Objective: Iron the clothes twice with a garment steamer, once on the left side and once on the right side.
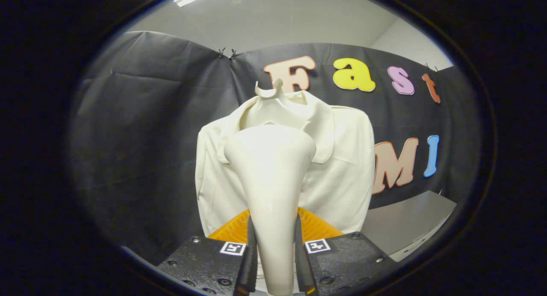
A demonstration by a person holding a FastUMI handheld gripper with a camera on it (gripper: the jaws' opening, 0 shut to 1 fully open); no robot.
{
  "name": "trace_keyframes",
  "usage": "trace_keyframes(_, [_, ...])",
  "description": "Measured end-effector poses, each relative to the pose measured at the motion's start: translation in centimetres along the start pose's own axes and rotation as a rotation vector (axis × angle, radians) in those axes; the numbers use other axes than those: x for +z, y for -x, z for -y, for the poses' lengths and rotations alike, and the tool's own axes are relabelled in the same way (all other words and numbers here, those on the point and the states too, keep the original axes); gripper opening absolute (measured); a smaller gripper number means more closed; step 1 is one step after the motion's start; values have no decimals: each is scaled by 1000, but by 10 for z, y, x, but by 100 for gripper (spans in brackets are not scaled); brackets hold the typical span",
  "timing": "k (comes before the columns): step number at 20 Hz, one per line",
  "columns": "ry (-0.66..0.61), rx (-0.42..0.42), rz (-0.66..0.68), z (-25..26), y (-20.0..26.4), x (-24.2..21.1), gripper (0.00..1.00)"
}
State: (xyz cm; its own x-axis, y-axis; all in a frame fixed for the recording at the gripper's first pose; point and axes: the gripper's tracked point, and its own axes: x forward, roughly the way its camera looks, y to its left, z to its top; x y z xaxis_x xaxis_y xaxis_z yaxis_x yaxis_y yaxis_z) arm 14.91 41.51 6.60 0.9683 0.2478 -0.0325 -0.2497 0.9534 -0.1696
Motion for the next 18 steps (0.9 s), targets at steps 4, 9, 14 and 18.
trace_keyframes(4, [-22,-12,19,-36,-26,-9,36])
trace_keyframes(9, [-42,-43,-15,-70,-62,-30,36])
trace_keyframes(14, [-45,-101,-1,-81,-83,-38,36])
trace_keyframes(18, [-32,-140,14,-82,-90,-47,36])
